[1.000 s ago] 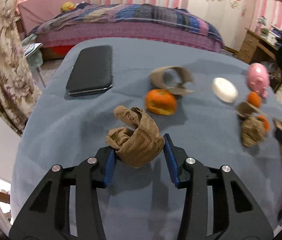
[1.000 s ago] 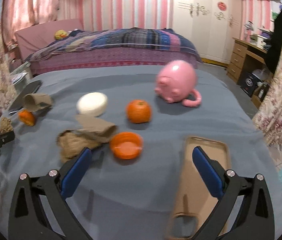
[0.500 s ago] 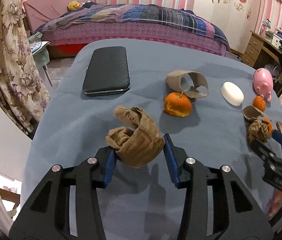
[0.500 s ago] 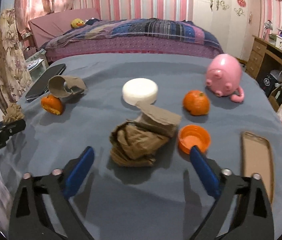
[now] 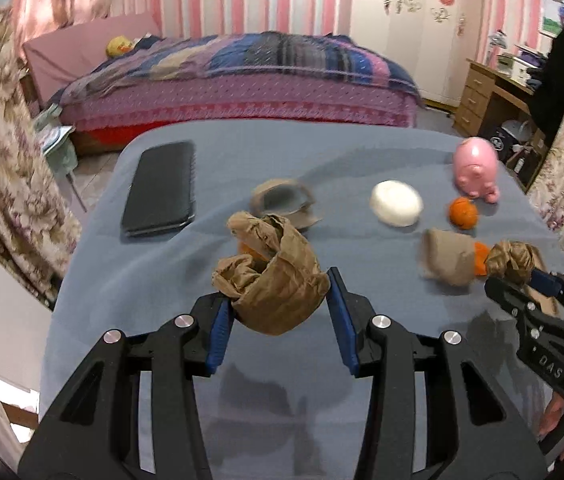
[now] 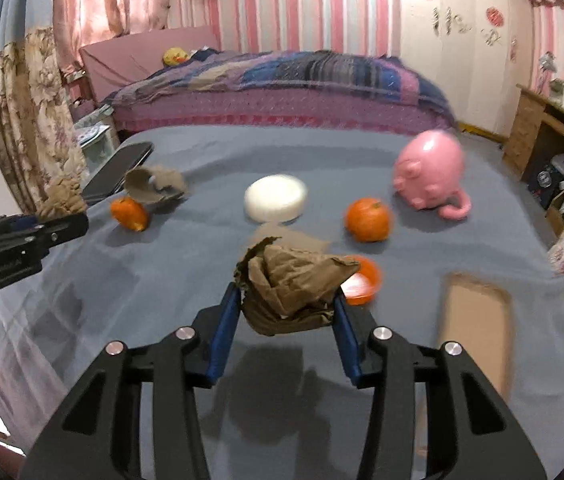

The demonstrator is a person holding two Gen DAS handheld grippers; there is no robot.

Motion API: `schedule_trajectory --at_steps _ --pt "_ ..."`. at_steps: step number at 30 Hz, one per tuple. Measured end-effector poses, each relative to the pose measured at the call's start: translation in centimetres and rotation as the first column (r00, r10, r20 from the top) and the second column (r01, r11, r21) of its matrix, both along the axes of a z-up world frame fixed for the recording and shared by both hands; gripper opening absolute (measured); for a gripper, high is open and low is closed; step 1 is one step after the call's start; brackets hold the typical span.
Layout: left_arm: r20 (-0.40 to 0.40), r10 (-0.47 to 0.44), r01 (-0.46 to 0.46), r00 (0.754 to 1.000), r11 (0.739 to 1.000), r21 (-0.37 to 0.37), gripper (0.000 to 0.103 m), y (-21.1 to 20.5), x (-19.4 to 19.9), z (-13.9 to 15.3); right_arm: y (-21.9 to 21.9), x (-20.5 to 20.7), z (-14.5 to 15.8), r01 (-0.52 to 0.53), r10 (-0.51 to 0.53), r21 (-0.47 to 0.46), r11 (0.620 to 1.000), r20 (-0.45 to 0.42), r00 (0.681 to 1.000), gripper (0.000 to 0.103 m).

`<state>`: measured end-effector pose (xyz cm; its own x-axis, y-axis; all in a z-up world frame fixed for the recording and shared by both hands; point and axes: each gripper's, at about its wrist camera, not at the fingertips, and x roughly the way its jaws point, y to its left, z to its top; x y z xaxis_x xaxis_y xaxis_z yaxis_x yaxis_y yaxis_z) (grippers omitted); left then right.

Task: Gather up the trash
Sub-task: 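Carry both brown crumpled papers over the blue basket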

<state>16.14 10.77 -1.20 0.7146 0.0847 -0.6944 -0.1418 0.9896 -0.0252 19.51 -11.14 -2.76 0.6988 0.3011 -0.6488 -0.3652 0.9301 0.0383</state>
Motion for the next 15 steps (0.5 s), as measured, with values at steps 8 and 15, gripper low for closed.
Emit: schedule_trajectory --at_steps 8,15 --pt "0.077 -0.071 0.068 0.995 0.997 0.039 0.043 -5.6 -0.7 2.6 -7.1 -0.2 3.5 0.12 -0.123 0.032 0.992 0.081 0.989 0.044" --pt "0.117 -0.097 0.095 0.988 0.995 0.02 0.043 -9.7 -0.7 4.3 -13.3 -2.1 4.3 0.178 -0.171 -0.043 0.983 0.133 0.976 0.044"
